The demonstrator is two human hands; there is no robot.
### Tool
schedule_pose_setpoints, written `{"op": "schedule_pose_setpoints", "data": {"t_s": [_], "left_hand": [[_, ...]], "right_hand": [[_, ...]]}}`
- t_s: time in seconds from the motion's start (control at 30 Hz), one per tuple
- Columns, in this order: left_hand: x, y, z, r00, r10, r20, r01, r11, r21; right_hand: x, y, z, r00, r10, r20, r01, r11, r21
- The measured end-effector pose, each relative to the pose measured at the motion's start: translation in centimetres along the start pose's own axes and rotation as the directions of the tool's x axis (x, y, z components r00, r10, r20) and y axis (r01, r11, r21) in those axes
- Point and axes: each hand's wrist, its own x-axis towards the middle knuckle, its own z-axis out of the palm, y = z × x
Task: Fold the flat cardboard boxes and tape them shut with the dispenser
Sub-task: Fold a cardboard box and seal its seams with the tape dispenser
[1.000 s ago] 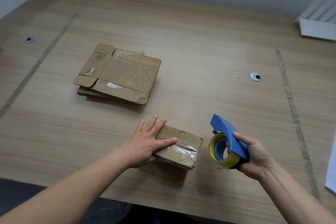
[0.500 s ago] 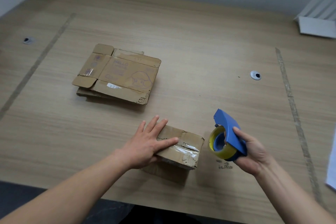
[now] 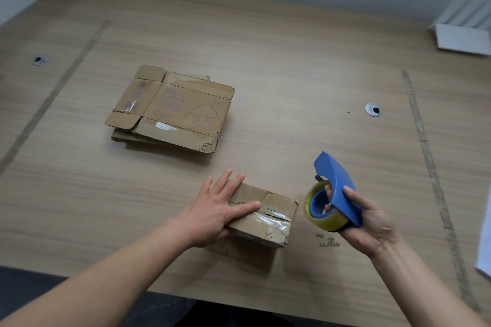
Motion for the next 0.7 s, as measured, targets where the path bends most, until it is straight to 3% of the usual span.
{"op": "schedule_pose_setpoints", "data": {"t_s": [0.2,0.33,0.7], "left_hand": [[-0.1,0.0,0.0,1.0,-0.002,0.002,0.002,1.0,-0.003],[-0.1,0.0,0.2,1.0,-0.001,0.003,0.001,1.0,0.003],[-0.1,-0.1,0.4,0.999,0.012,-0.037,-0.012,1.0,-0.02]], "right_hand": [[0.6,0.0,-1.1,1.0,0.017,0.0,-0.017,0.998,-0.065],[0.0,0.3,-0.4,0.996,0.006,0.089,-0.002,0.999,-0.047],[0.9,-0.1,-0.6,0.999,0.039,0.009,-0.037,0.99,-0.137]]}}
